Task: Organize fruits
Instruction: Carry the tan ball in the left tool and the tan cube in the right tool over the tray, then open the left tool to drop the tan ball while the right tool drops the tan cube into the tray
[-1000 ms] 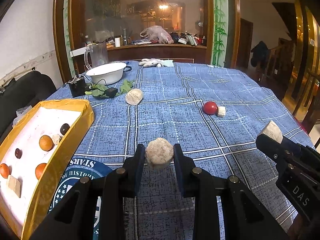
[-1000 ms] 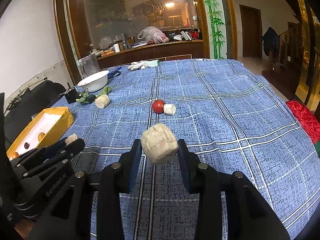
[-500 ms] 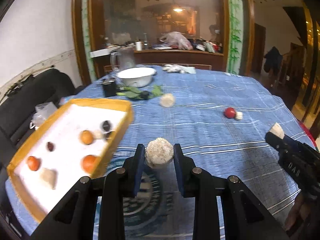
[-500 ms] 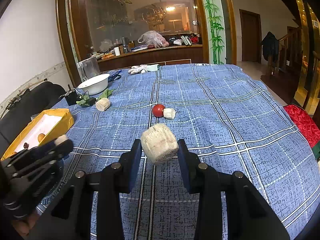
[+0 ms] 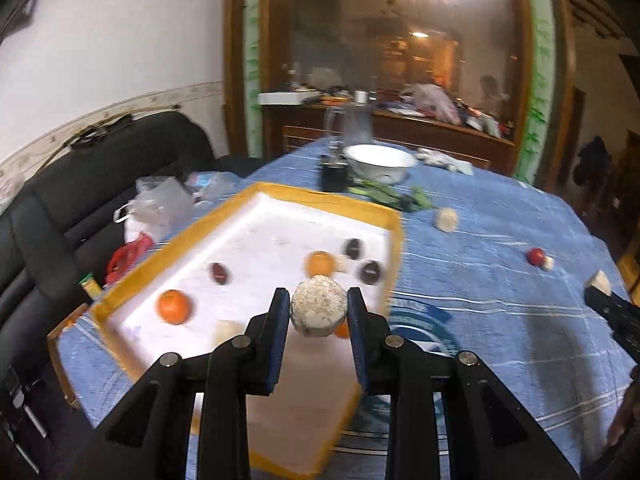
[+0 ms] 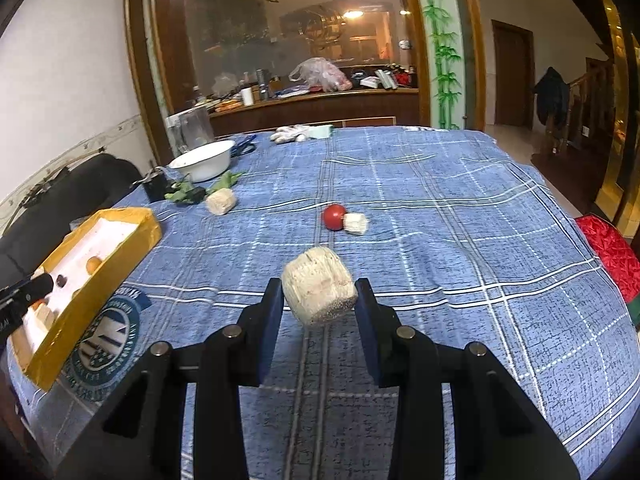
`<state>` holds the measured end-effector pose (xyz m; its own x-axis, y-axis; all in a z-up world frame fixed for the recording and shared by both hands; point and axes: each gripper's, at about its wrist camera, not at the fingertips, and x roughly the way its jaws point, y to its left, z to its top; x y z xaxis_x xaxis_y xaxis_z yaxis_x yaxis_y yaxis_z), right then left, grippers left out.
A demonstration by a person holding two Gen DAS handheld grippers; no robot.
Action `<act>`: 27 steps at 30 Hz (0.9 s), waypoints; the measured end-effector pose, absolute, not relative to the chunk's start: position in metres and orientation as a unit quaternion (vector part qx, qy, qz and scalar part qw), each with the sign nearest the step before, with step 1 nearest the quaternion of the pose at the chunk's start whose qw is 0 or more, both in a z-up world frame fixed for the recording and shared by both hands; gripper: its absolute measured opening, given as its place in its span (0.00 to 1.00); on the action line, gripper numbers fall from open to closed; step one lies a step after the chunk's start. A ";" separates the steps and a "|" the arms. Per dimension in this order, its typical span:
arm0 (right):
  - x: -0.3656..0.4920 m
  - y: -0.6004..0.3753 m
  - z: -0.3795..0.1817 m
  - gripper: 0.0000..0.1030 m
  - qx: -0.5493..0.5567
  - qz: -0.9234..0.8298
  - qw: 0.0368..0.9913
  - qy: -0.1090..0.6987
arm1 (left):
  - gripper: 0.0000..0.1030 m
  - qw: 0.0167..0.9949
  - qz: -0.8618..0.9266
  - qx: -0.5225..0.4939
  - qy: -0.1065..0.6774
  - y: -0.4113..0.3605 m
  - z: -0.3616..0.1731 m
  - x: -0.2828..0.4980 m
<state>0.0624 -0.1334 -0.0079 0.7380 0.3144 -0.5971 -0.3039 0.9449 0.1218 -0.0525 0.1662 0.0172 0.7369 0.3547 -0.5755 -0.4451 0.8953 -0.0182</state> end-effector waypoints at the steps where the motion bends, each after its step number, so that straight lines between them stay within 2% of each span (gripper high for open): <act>1: 0.060 -0.130 -0.006 0.37 0.007 0.173 0.931 0.322 | 0.27 0.926 0.222 -0.080 0.294 0.172 0.017 -0.052; 14: 0.043 -0.036 0.029 0.37 -0.020 0.308 0.900 0.308 | 0.27 0.887 0.285 -0.110 0.347 0.225 0.000 -0.038; 27: 0.051 0.068 0.014 0.37 -0.066 0.390 0.855 0.334 | 0.27 0.876 0.304 -0.124 0.355 0.262 0.002 -0.019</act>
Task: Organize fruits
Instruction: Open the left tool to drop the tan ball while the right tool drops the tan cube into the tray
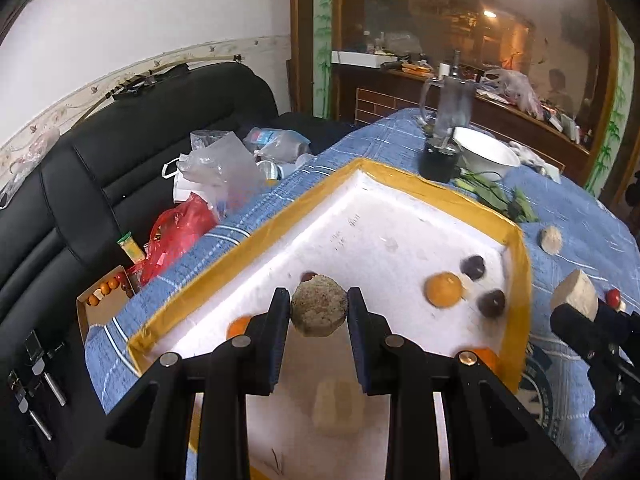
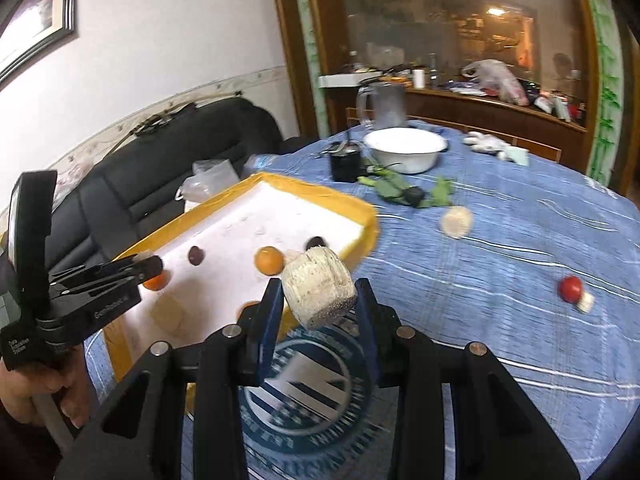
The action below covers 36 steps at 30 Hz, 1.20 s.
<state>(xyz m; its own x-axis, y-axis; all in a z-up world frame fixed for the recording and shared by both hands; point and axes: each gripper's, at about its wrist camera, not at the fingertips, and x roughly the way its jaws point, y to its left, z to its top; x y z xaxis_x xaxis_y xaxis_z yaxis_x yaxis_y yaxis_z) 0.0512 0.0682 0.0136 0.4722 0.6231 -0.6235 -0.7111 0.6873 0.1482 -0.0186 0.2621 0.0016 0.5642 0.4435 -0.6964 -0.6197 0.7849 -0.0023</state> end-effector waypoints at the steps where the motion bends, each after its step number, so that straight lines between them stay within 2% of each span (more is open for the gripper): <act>1: 0.052 0.074 0.013 0.37 -0.068 0.393 0.853 0.336 | 0.27 0.873 0.306 -0.128 0.357 0.267 0.001 -0.017; 21: 0.115 0.173 -0.010 0.37 -0.113 0.414 0.825 0.368 | 0.27 0.856 0.294 -0.136 0.403 0.284 -0.018 0.000; 36: 0.137 0.190 -0.020 0.37 -0.103 0.409 0.822 0.382 | 0.27 0.855 0.292 -0.136 0.406 0.283 -0.018 0.000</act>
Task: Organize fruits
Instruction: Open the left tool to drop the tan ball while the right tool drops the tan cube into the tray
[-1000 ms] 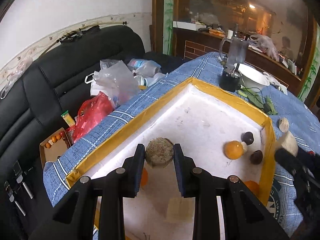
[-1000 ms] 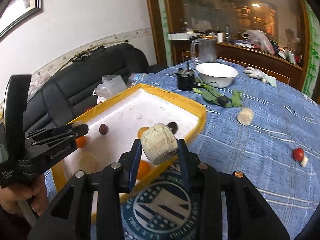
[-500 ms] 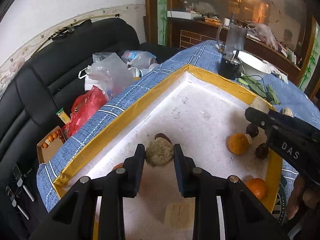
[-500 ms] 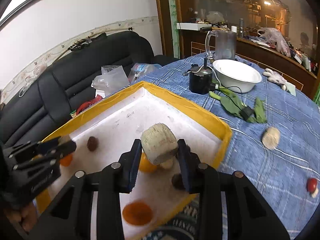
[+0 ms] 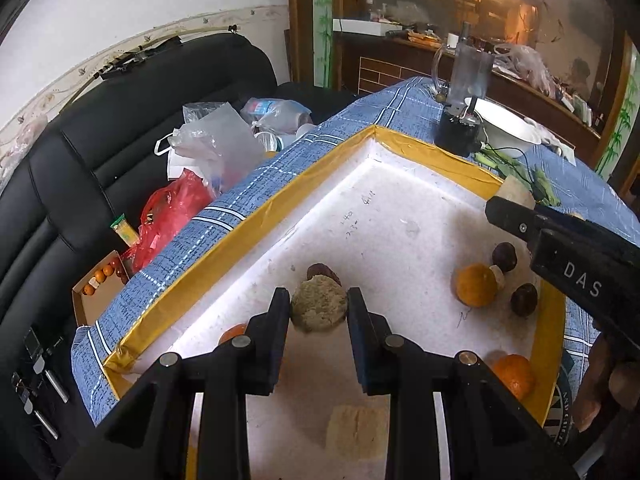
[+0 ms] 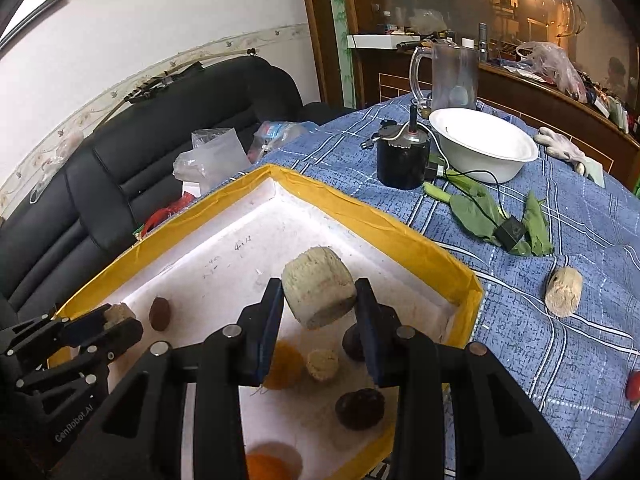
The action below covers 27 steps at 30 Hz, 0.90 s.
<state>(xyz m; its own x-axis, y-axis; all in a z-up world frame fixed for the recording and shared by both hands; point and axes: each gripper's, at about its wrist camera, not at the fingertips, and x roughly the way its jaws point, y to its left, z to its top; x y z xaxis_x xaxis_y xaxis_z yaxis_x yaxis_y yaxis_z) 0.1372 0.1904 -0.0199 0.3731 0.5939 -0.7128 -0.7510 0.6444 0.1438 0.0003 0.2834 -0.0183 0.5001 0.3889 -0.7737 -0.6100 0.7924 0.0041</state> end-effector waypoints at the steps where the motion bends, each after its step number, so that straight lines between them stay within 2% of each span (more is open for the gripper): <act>1: 0.137 0.190 -0.019 0.37 -0.102 0.410 0.823 0.381 | 0.27 0.855 0.292 -0.136 0.406 0.283 -0.019 0.000; 23: 0.135 0.203 -0.023 0.38 -0.110 0.412 0.816 0.391 | 0.28 0.843 0.309 -0.142 0.416 0.286 -0.020 -0.009; 24: 0.135 0.203 -0.024 0.38 -0.112 0.411 0.815 0.392 | 0.32 0.843 0.310 -0.141 0.417 0.286 -0.019 -0.011; 25: 0.135 0.203 -0.024 0.38 -0.114 0.409 0.816 0.393 | 0.42 0.843 0.312 -0.143 0.414 0.285 -0.017 -0.013; 27: 0.136 0.202 -0.025 0.38 -0.113 0.405 0.815 0.400 | 0.53 0.845 0.318 -0.151 0.403 0.284 -0.012 -0.020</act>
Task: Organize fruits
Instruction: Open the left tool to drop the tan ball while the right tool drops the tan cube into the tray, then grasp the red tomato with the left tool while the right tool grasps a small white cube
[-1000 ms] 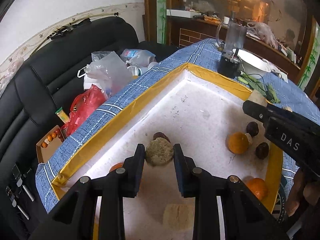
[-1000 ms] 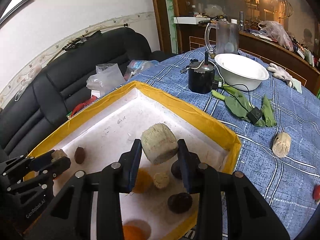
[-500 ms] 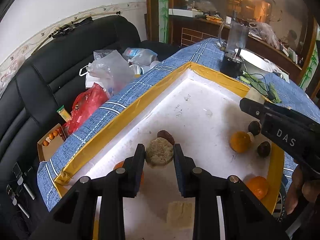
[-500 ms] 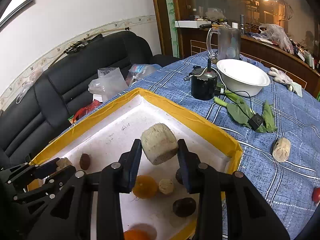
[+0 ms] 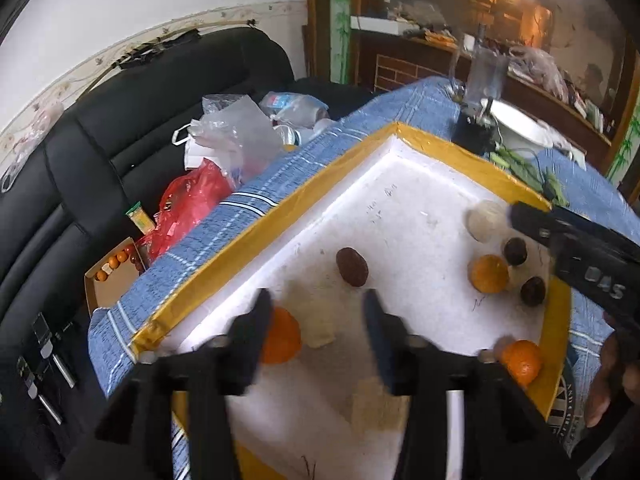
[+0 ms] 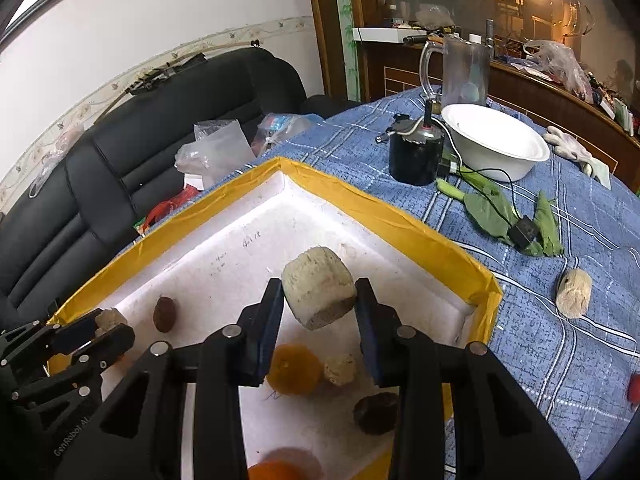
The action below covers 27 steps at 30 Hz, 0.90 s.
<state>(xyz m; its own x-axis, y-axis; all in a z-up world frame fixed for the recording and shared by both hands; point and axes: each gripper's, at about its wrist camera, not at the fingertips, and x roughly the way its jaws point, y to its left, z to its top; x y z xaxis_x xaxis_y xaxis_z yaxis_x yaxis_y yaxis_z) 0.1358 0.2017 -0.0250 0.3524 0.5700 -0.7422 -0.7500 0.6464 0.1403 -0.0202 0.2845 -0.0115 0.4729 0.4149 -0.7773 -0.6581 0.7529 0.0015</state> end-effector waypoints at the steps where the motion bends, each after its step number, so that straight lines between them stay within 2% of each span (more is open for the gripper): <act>1: 0.135 0.200 -0.025 0.43 -0.112 0.403 0.814 0.403 | 0.56 0.845 0.319 -0.155 0.400 0.285 -0.010 -0.023; 2: 0.134 0.198 -0.023 0.48 -0.113 0.400 0.815 0.403 | 0.57 0.845 0.321 -0.161 0.396 0.284 -0.007 -0.027; 3: 0.132 0.195 -0.020 0.58 -0.112 0.397 0.819 0.398 | 0.61 0.846 0.321 -0.168 0.391 0.284 -0.005 -0.032; 6: 0.128 0.180 -0.006 0.63 -0.102 0.392 0.830 0.384 | 0.76 0.852 0.324 -0.192 0.363 0.280 0.003 -0.042; 7: 0.127 0.174 -0.003 0.66 -0.098 0.388 0.833 0.381 | 0.78 0.854 0.323 -0.199 0.357 0.278 0.005 -0.043; 16: 0.111 0.051 0.011 0.76 -0.059 0.322 0.870 0.368 | 0.79 0.892 0.217 -0.143 0.370 0.190 0.010 -0.004; 24: 0.140 -0.113 -0.027 0.76 -0.009 0.159 0.895 0.416 | 0.79 0.912 0.104 -0.087 0.388 0.099 -0.002 0.057; 27: 0.162 -0.139 -0.041 0.62 -0.015 0.124 0.892 0.435 | 0.79 0.914 0.078 -0.071 0.392 0.078 -0.005 0.083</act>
